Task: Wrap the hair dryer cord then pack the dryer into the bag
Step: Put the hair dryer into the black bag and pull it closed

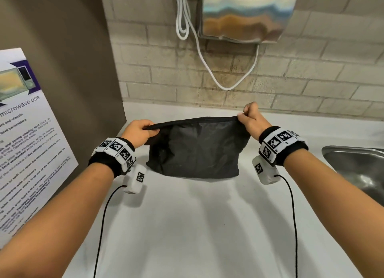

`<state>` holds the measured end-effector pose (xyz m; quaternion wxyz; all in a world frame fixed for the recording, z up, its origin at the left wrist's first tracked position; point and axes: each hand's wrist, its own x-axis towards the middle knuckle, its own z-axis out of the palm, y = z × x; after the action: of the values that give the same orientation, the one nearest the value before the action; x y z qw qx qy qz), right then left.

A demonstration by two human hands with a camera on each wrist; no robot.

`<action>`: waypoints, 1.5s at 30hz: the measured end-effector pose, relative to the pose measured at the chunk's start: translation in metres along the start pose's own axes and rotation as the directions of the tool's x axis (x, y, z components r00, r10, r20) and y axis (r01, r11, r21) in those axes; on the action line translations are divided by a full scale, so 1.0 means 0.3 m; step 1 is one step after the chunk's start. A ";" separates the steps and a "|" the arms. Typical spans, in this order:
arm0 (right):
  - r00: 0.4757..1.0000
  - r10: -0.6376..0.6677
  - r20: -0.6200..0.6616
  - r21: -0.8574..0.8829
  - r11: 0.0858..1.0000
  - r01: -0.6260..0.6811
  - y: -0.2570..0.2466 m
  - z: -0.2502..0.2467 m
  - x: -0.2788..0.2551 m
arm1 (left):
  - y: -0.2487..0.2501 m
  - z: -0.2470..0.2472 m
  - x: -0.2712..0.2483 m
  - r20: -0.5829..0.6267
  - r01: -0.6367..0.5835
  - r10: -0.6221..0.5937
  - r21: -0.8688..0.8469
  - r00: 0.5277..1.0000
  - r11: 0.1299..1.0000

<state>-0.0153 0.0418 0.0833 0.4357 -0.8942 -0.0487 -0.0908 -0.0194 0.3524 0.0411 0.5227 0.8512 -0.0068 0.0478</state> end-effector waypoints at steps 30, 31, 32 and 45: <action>0.972 -0.230 -0.037 -0.285 0.935 0.211 0.134 0.058 -0.001 | -0.149 0.099 0.062 -0.126 -0.117 0.095 -0.176 0.987 0.977; 0.971 -0.234 -0.044 -0.258 0.942 0.215 0.135 0.063 0.001 | -0.143 0.097 0.064 -0.167 -0.125 0.098 -0.157 0.981 0.980; 0.977 -0.209 -0.045 -0.226 0.955 0.193 0.133 0.066 0.000 | -0.137 0.093 0.063 -0.188 -0.130 0.104 -0.133 0.977 0.983; 0.994 -0.106 -0.034 -0.231 0.968 0.095 0.173 0.080 0.038 | -0.125 0.109 0.054 -0.198 -0.098 0.067 -0.152 0.978 0.984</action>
<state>0.0072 0.0289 0.0311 0.3256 -0.9325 -0.0732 -0.1383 0.0014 0.3409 -0.0056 0.5853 0.7967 0.0047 0.1507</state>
